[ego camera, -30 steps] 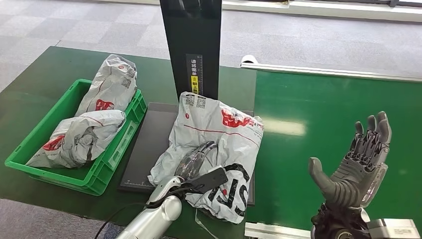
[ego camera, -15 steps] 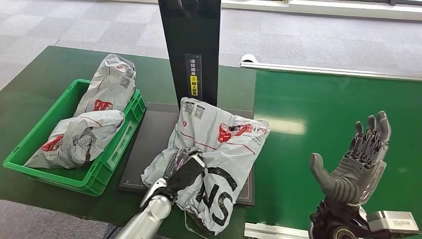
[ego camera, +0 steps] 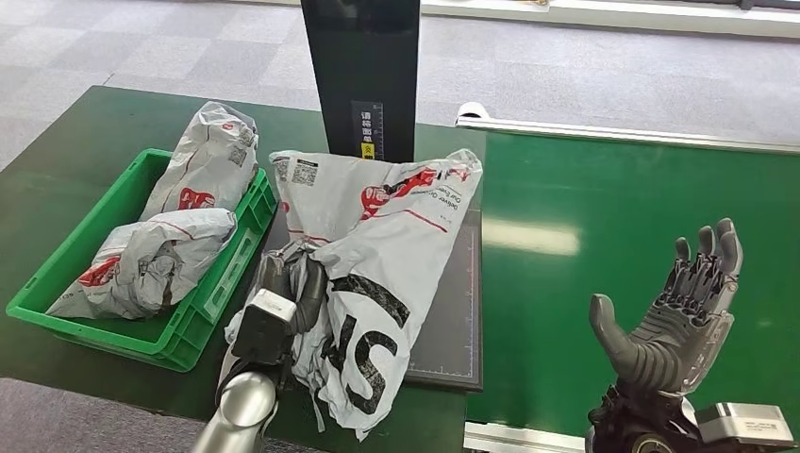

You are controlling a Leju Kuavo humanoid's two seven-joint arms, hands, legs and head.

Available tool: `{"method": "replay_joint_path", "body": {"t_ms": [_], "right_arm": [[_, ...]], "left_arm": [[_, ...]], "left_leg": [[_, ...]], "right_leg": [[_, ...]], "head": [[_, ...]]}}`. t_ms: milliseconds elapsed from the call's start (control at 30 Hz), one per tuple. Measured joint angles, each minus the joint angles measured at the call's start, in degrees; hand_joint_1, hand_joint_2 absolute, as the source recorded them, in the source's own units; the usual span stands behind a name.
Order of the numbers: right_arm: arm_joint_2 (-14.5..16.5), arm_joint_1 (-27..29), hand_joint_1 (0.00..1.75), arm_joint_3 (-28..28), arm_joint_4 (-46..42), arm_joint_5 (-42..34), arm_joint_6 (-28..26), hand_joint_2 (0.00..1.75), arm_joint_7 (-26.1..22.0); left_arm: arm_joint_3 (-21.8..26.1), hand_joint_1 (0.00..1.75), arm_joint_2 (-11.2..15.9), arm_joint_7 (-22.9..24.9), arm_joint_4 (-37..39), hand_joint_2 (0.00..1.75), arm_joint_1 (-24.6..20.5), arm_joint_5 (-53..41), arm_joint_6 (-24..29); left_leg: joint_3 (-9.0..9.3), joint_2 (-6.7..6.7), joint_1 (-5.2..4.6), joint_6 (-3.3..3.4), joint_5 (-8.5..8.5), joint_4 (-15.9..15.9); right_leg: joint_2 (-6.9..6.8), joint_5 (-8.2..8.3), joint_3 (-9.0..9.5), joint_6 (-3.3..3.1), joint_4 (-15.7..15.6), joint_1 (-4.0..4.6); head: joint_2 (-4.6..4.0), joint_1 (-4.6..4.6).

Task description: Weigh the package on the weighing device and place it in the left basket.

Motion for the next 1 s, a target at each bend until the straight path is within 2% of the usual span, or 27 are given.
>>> {"method": "replay_joint_path", "body": {"t_ms": [167, 300, 433, 567, 733, 800, 867, 1000], "right_arm": [[0.0, 0.1, 0.00, -0.1, 0.0, 0.0, 0.0, 1.75, 0.0], [0.1, 0.3, 0.00, -0.1, 0.0, 0.0, -0.3, 1.75, 0.0], [0.3, 1.3, 0.00, -0.5, -0.6, 0.0, -0.7, 1.75, 0.0], [0.6, 3.0, 0.00, -1.2, -1.5, 0.0, -0.8, 1.75, -0.5], [0.9, 5.0, 0.00, -1.7, -2.5, -0.1, -1.8, 1.75, -1.2], [1.1, 5.6, 0.00, -1.9, -2.9, -0.4, -1.9, 1.75, -1.4], [1.2, 5.8, 0.00, -1.9, -3.1, -0.7, -1.7, 1.75, -1.5], [1.3, 5.8, 0.00, -2.0, -3.2, -1.1, -1.2, 1.75, -1.4]], "left_arm": [[-0.1, 1.75, 0.8, -0.2, -4.0, 1.75, 1.1, 0.2, 0.1], [-0.1, 1.75, 1.5, -2.5, -6.9, 1.75, 2.1, 1.3, 2.0], [0.7, 1.75, 2.8, -4.7, -15.1, 1.75, 4.0, 1.3, 6.1], [3.6, 1.75, 4.3, -8.1, -24.0, 1.75, 6.0, 1.2, 10.5], [7.1, 1.75, 7.6, -9.9, -31.5, 1.75, 7.0, 3.1, 20.6], [9.9, 1.75, 8.4, -8.6, -31.4, 1.75, 6.4, 4.3, 21.0], [13.9, 1.75, 8.7, -5.9, -29.1, 1.75, 4.6, 5.1, 19.1], [23.9, 1.75, 9.9, -0.5, -16.9, 1.75, -1.4, 1.5, 15.9]], "left_leg": [[0.01, 0.00, 0.00, 0.00, 0.00, 0.0], [0.01, 0.02, 0.00, 0.00, 0.00, 0.0], [-0.01, 0.01, 0.01, -0.01, -0.01, 0.0], [-0.04, 0.02, 0.03, -0.02, -0.02, 0.0], [-0.01, 0.02, 0.03, -0.02, -0.02, 0.0], [0.02, 0.02, 0.02, -0.02, -0.01, 0.0], [0.07, 0.02, 0.02, -0.03, 0.01, 0.0], [0.16, 0.06, 0.02, -0.10, 0.09, 0.0]], "right_leg": [[0.01, 0.00, 0.00, 0.00, 0.0, 0.00], [0.02, 0.01, 0.00, 0.00, 0.0, 0.00], [0.03, -0.01, -0.03, 0.00, 0.0, 0.01], [0.03, -0.04, -0.06, -0.04, 0.0, 0.03], [0.02, -0.06, -0.05, -0.05, 0.0, 0.04], [0.00, -0.06, -0.02, -0.05, 0.0, 0.03], [0.01, -0.04, 0.02, -0.05, 0.0, 0.03], [0.05, 0.02, 0.06, -0.12, 0.0, 0.03]], "head": [[0.00, 0.00], [0.00, 0.01], [0.01, 0.01], [0.00, 0.00], [0.00, 0.01], [0.00, 0.01], [0.00, 0.02], [0.00, 0.03]]}}
